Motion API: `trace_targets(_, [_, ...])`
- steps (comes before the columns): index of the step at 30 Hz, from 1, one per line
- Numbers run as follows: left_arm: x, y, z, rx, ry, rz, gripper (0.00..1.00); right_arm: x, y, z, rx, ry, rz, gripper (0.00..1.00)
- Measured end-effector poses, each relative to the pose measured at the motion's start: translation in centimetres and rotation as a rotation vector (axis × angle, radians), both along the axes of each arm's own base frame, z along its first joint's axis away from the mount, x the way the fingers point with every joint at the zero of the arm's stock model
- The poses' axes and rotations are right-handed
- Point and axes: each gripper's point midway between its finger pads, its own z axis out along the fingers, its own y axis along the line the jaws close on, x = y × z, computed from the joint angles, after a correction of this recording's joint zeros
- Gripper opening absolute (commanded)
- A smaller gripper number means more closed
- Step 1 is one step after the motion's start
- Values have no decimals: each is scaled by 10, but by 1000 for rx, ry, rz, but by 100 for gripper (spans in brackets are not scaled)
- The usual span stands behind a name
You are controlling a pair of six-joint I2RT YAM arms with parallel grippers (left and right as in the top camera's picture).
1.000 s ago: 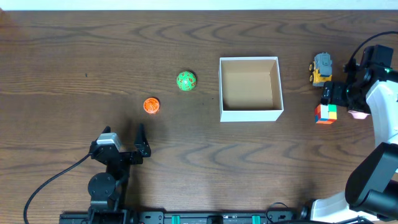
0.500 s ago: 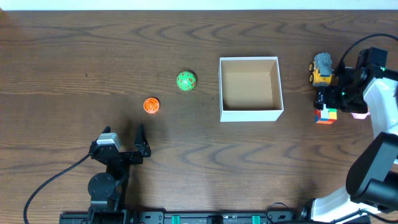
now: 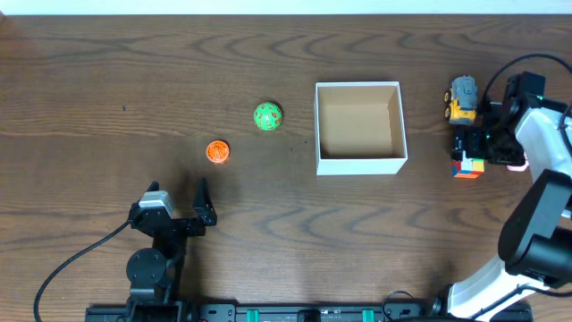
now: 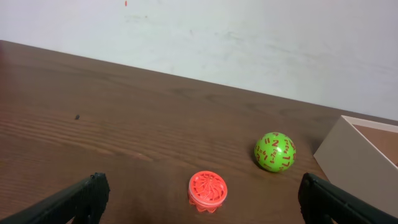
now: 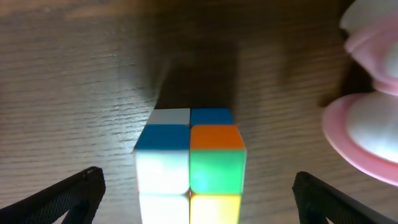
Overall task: Pack container
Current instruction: 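Lower the right gripper and grasp the Rubik's cube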
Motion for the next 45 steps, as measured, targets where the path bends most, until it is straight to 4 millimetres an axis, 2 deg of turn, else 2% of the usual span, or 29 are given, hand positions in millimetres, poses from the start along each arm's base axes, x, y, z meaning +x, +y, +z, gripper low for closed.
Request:
trace_targets(4, [0,0,0,0,0,0,98,-3,0,-13,10,35,-7,99])
trace_targets(7, [0,0,0,0,0,0,98,-3,0,-15,11,40,-15,99])
trace_targets(10, [0,0,0,0,0,0,98,-2,0,-15,10,36,-18,90])
trace_targets(16, [0,0,0,0,0,0,98,-2,0,-15,8,36,-34,83])
trace_targets(23, [0,0,0,0,0,0,98,-2,0,-15,8,35,-43,85])
trace_targets(30, [0,0,0,0,0,0,98,-1,-1,-15,7,29,-47,80])
trace_targets(35, [0,0,0,0,0,0,98,-2,-1,-17,7,32,-48,68])
trace_targets(45, [0,0,0,0,0,0,98,-3,0,-18,8,35,-50,59])
